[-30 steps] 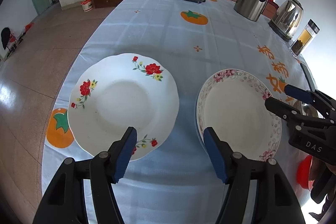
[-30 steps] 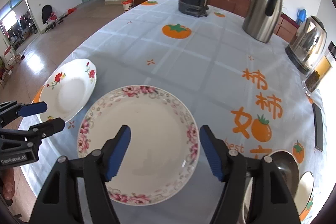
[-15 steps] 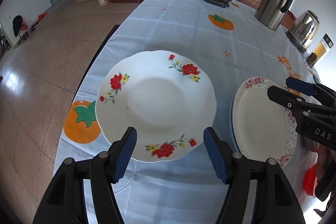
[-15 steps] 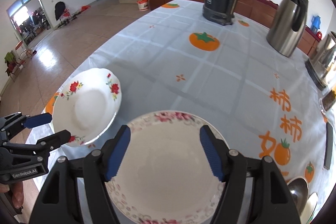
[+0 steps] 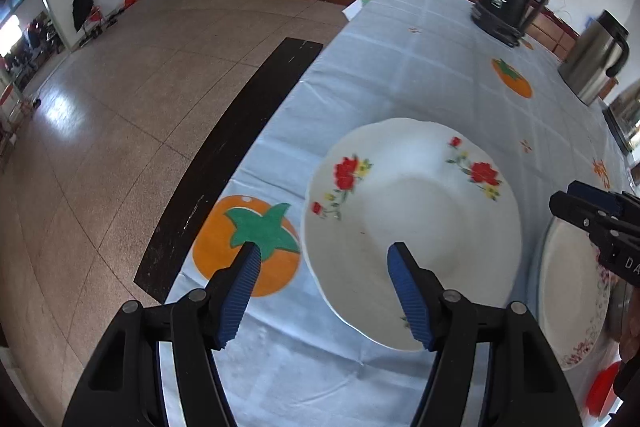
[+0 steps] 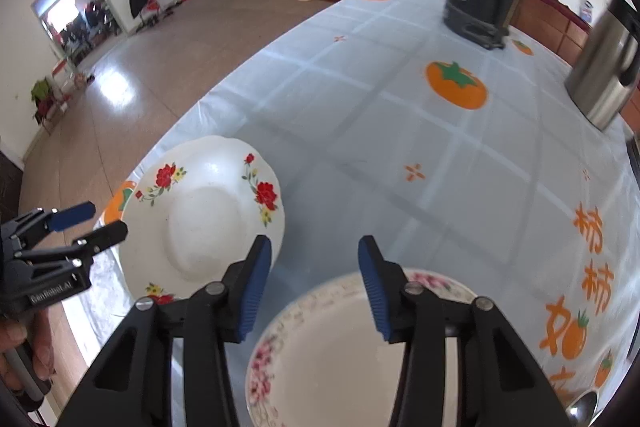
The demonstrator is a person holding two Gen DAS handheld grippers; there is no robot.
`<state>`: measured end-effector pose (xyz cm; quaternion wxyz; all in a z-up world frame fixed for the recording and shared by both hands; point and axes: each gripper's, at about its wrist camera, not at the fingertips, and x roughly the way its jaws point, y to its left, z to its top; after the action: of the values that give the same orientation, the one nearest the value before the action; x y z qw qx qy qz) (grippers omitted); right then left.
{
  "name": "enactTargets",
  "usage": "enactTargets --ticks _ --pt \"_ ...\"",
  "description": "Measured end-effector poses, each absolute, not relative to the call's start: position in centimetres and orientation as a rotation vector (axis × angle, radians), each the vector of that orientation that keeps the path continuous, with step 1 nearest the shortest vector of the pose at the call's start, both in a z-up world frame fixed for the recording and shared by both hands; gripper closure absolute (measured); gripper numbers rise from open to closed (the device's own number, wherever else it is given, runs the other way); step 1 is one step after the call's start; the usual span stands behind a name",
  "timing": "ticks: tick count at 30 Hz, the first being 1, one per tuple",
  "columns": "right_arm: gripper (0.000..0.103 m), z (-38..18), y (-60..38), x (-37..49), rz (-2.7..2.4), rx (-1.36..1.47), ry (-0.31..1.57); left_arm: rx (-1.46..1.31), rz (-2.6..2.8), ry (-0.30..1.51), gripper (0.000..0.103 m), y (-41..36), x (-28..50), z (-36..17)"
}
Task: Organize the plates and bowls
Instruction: 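Move both grippers to the red-flower white plate and grasp its rim, then lift the red-flower plate with both grippers over the pink-rimmed plate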
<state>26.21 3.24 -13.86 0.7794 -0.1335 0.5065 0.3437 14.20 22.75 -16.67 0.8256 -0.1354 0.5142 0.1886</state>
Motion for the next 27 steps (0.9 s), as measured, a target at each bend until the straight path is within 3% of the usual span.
enactTargets --ticks 13,14,17,19,27 --pt "0.067 -16.9 7.3 27.0 0.752 -0.374 1.176 -0.336 0.389 1.130 0.035 24.1 14.8 -19.0" --pt "0.071 -17.3 7.6 27.0 0.751 -0.384 1.186 -0.334 0.386 1.128 0.037 24.1 14.8 -19.0" --pt "0.084 -17.8 8.0 26.6 0.766 -0.387 1.200 -0.344 0.367 1.144 0.061 24.2 14.9 -19.6" --pt "0.083 -17.8 8.3 26.4 0.758 -0.395 1.197 -0.369 0.328 1.135 0.078 24.1 15.0 -19.7" --pt "0.086 -17.4 8.1 25.7 0.749 -0.379 1.202 -0.366 0.359 1.157 0.078 23.5 14.8 -19.5"
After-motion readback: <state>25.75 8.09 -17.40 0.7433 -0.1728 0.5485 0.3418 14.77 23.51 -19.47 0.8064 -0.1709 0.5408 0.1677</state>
